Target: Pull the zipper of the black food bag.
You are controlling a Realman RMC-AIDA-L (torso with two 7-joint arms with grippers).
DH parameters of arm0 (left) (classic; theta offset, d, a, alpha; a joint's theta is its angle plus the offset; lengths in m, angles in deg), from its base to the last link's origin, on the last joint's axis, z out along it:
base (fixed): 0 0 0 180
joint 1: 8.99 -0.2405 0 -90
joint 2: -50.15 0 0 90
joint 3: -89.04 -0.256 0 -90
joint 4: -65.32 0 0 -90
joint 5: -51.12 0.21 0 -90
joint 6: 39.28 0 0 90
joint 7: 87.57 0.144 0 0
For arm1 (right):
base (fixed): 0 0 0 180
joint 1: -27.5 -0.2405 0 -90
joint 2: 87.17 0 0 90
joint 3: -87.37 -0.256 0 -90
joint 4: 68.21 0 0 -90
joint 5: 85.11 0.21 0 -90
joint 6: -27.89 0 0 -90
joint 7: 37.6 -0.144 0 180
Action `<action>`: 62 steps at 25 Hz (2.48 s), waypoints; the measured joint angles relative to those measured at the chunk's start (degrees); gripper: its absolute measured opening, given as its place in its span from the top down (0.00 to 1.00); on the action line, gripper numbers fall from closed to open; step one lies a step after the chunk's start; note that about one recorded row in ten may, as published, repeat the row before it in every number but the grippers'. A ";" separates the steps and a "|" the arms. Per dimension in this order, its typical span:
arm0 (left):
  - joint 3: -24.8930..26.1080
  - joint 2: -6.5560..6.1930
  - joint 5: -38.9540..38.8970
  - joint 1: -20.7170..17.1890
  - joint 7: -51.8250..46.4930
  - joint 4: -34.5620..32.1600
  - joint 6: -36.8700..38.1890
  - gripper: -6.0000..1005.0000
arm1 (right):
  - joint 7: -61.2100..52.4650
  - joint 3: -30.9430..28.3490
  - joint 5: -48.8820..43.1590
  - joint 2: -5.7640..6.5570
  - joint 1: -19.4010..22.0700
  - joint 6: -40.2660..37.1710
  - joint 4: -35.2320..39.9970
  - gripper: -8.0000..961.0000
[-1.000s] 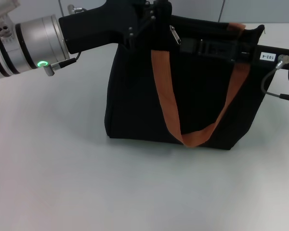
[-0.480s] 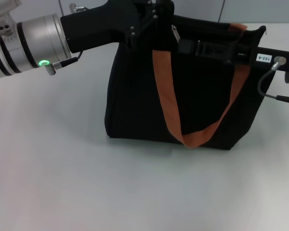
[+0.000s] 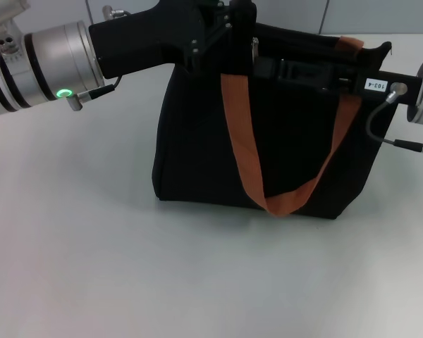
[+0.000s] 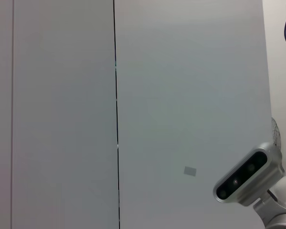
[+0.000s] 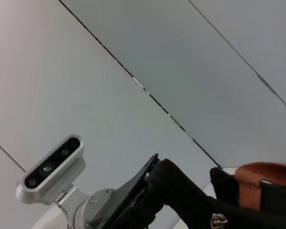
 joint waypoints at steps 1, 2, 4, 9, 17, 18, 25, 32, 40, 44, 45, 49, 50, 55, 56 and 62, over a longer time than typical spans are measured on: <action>0.00 0.00 0.00 0.00 0.00 0.00 0.00 0.96 | 0.00 0.00 0.00 0.00 0.00 0.00 0.00 0.68; 0.00 0.00 -0.01 0.00 0.00 0.00 0.06 0.96 | 0.09 0.00 0.01 -0.12 -0.10 0.01 0.00 0.69; 0.00 0.00 -0.03 0.00 0.00 0.00 0.09 0.96 | 0.14 0.00 0.02 -0.14 -0.13 0.00 0.00 0.71; 0.01 0.00 -0.09 -0.02 0.00 0.05 0.18 0.96 | 0.21 -0.09 0.39 -0.22 -0.20 0.01 -0.01 0.76; 0.00 0.00 -0.55 -0.15 0.12 0.25 0.06 0.96 | 0.43 0.04 1.51 -0.29 0.29 -0.58 0.00 0.79; 0.00 0.00 -0.55 -0.15 0.12 0.25 0.06 0.96 | 0.47 0.06 1.52 -0.30 0.28 -0.61 0.00 0.79; 0.00 0.00 -0.55 -0.04 0.28 0.65 -0.04 0.96 | 0.72 0.39 1.55 -0.31 -0.39 0.77 -1.22 0.79; 0.00 0.00 -0.56 0.09 0.32 0.63 -0.16 0.96 | 0.65 0.82 1.55 -0.31 -1.04 0.30 -1.56 0.79; 0.00 0.00 -0.56 0.09 0.42 0.61 -0.23 0.96 | 0.68 0.44 2.11 -0.31 -0.47 -1.44 -1.63 0.78; 0.00 0.00 -0.58 0.09 0.39 0.61 -0.22 0.96 | 0.73 0.29 2.29 -0.31 -0.50 -0.95 -2.63 0.78; 0.00 0.00 -0.58 0.09 0.35 0.61 -0.11 0.96 | 0.73 0.25 2.31 -0.31 -0.57 -0.66 -2.89 0.78; 0.00 0.00 -0.59 0.09 0.31 0.61 -0.02 0.96 | 0.71 0.53 3.61 -0.31 -0.79 -0.91 -4.02 0.78; 0.00 0.00 -0.60 0.09 0.31 0.61 0.09 0.96 | 0.72 0.69 4.30 -0.31 -0.80 -1.12 -4.26 0.78; 0.00 0.00 -0.64 0.08 0.17 0.61 0.38 0.96 | 0.97 0.78 5.18 -0.31 -0.39 -2.19 -4.42 0.78; 0.00 0.00 -0.64 0.08 0.14 0.61 0.40 0.96 | 0.97 0.78 5.18 -0.31 -0.39 -2.19 -4.42 0.78; -0.01 0.00 -0.64 0.00 0.10 0.61 0.51 0.96 | 2.95 0.31 6.60 -0.31 1.47 -2.85 -4.40 0.78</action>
